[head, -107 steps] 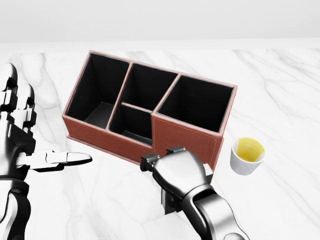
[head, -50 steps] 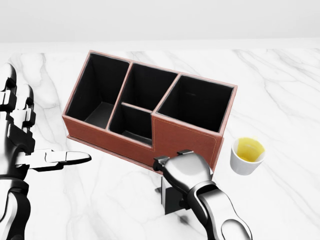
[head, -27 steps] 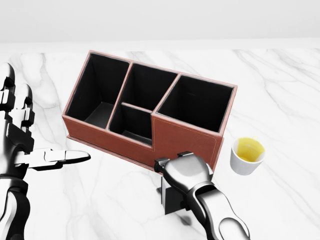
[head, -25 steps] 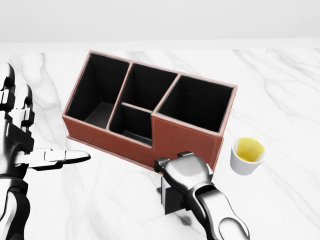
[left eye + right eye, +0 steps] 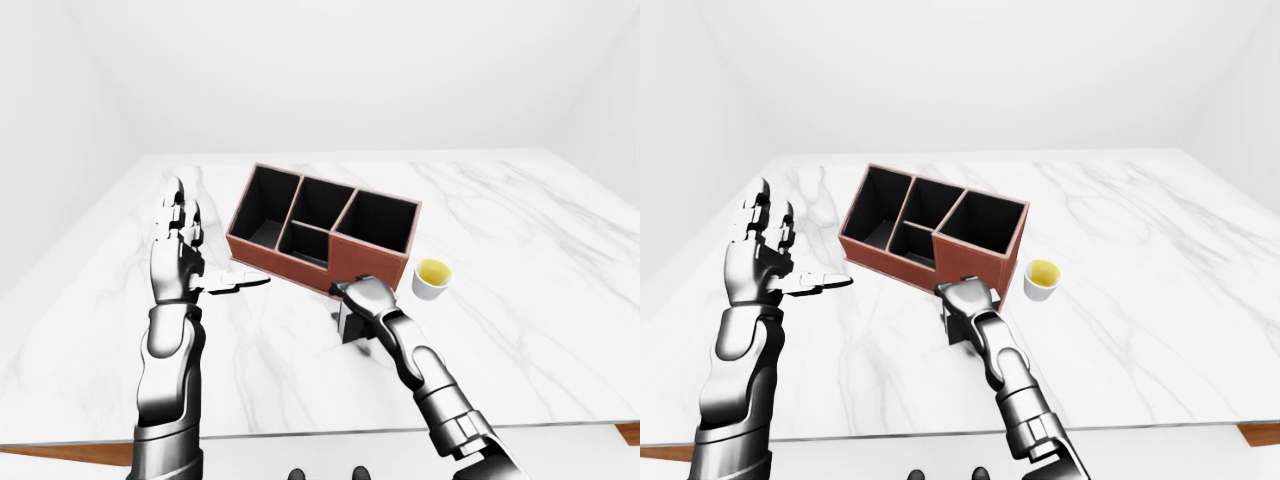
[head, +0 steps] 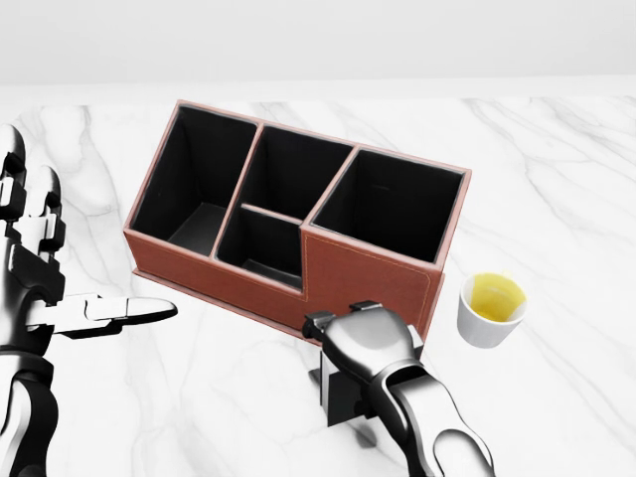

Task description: Pick up the book and place it in the right compartment of the caddy.

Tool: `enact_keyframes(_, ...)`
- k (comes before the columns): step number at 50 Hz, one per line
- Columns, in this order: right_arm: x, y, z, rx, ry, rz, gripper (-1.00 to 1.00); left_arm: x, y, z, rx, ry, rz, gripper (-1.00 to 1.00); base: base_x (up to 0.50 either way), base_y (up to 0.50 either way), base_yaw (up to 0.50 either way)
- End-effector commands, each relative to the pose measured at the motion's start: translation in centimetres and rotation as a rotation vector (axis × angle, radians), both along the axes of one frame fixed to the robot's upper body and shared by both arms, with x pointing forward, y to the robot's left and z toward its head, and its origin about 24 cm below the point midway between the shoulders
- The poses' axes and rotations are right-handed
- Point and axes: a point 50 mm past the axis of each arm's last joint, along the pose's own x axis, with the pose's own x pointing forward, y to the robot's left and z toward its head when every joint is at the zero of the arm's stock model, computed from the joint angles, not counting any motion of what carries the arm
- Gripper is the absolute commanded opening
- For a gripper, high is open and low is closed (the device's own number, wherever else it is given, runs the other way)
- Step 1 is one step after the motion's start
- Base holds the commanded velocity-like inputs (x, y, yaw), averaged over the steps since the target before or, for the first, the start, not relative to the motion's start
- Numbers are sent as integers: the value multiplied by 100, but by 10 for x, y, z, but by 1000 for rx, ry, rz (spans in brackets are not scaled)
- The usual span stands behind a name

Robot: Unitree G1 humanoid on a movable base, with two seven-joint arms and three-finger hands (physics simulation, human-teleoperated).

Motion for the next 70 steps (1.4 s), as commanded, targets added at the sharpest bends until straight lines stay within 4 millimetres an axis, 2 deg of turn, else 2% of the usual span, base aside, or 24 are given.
enact_keyframes(1, 5, -7, -21, -76, 38, -13, 33, 1, -1, 0, -2, 0, -3, 100, 1, 0, 1)
enact_keyframes(16, 3, -11, -40, -122, 90, -14, 30, 1, -1, 0, -4, 0, -2, 100, 1, 0, 1)
enact_keyframes(17, 3, -12, -41, -131, 96, -12, 9, 1, 0, 0, -5, 0, -2, 100, 0, 0, 1)
enact_keyframes(18, 2, -12, -43, -134, 102, -12, -50, 1, 0, 0, -5, -1, -1, 100, 1, 0, 1)
enact_keyframes(19, 2, -12, -43, -137, 101, -11, -100, 1, 0, 0, -6, -1, -1, 100, 0, 0, 1)
enact_keyframes(32, -2, -13, -48, -141, 123, -10, -100, 1, 0, 0, -10, -1, -1, 100, 0, 0, 0)
enact_keyframes(40, -8, -6, -41, -116, 114, 4, -100, 1, 0, 0, -10, -2, -2, 100, 0, 0, 0)
enact_keyframes(49, -21, 7, -15, -38, 66, 29, -100, 0, -1, 0, -8, -2, -8, 100, 0, 0, 0)
enact_keyframes(59, -36, 23, 29, 61, -9, 83, -100, -1, -2, 0, -8, -2, -13, 100, 0, 0, 0)
enact_keyframes(70, -43, 31, 61, 113, -81, 123, -100, -1, -2, 0, -4, -3, -14, 100, 0, 0, 0)
